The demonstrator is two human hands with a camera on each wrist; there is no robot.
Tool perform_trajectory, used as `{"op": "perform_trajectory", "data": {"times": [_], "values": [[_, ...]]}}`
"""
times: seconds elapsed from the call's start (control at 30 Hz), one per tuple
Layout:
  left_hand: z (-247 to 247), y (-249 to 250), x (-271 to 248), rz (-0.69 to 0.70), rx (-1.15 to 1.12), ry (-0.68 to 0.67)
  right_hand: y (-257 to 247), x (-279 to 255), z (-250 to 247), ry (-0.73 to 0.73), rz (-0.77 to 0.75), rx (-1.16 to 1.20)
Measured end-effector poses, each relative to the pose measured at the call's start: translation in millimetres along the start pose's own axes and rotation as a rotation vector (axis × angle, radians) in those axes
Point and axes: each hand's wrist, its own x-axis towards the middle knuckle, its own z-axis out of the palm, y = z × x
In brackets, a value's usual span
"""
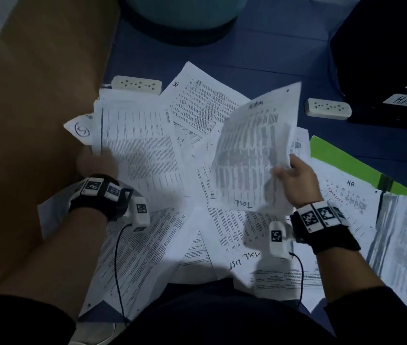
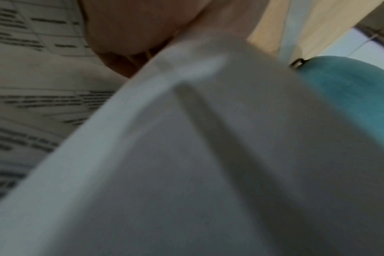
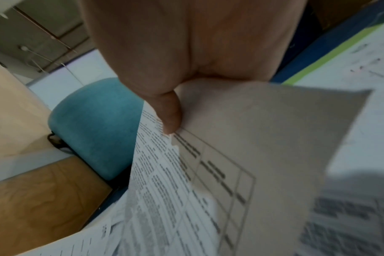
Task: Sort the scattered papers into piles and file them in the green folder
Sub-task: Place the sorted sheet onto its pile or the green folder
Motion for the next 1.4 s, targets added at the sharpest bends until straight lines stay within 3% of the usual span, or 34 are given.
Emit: {"op": "perform_trajectory", "data": {"times": [0.1,0.23,0.33,0.47,0.53,0.63,0.87,0.97,1.07,1.17,1.3,1.4], "values": [[-11,22,-13,0.107,-0.078,0.075,-14,-3,-20,0.058,-0.121,0.085],[-22,47,-28,0.406,-0.247,0.025,-37,-15,-45,0.084,-0.271,0.214],[-27,67,-48,0.601,-0.415,-0.098,-50,-24,-56,0.034,-0.32,0.346],[-27,79,-67,0.714,-0.509,-0.355,-50,-29,-60,-0.015,-0.302,0.518],[-27,78,-79,0.684,-0.518,-0.449,-47,-31,-53,-0.06,-0.256,0.584],[-26,61,-96,0.609,-0.431,-0.487,-35,-31,-27,-0.13,-0.112,0.568],[-27,-15,-101,0.267,-0.25,-0.57,1,-38,48,-0.371,0.051,-0.005],[-26,-54,-98,0.095,-0.361,-0.725,9,-48,76,-0.432,0.086,-0.103],[-36,-66,-114,-0.069,-0.524,-0.781,18,-58,97,-0.393,0.123,-0.192],[-47,-62,-128,-0.072,-0.49,-0.792,19,-65,104,-0.383,0.111,-0.219],[-55,-40,-139,0.006,-0.433,-0.742,16,-65,102,-0.431,0.099,-0.039],[-61,-20,-156,0.069,-0.483,-0.87,21,-63,103,-0.436,0.192,0.148]]}}
